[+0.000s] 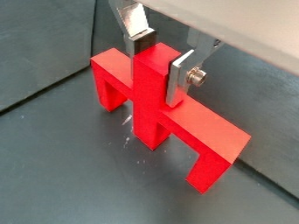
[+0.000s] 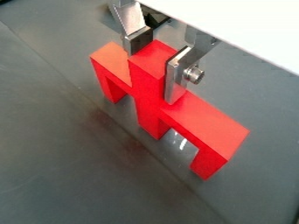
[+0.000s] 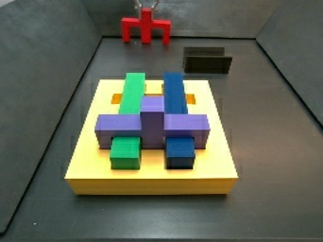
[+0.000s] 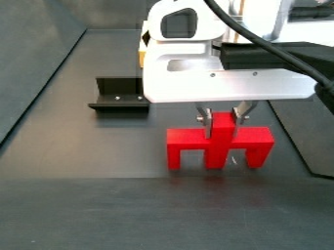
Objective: Pick up the red object. Move up. Move to above the board. Insert the red object.
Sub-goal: Pick up the red object.
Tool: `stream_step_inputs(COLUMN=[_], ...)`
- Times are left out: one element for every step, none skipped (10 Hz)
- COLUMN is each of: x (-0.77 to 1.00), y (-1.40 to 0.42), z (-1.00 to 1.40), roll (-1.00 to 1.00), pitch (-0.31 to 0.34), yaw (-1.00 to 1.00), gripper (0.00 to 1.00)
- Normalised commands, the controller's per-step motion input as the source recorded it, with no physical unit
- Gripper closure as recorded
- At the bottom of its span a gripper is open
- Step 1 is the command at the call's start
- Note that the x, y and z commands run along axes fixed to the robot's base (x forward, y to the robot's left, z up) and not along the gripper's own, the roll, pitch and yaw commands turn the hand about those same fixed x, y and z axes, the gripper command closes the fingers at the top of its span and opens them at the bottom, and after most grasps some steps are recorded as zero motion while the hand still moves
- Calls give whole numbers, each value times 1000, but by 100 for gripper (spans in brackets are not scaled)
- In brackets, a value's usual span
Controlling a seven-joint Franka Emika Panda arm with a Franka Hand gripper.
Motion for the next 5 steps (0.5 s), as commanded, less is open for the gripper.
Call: stream_step_inputs(x=[0,0,0,0,0], y=[0,0,0,0,0], z=[0,0,0,0,0], roll=[0,0,0,0,0], pitch=[0,0,0,0,0], yaw=[0,0,0,0,0], gripper=[100,100,100,100,100])
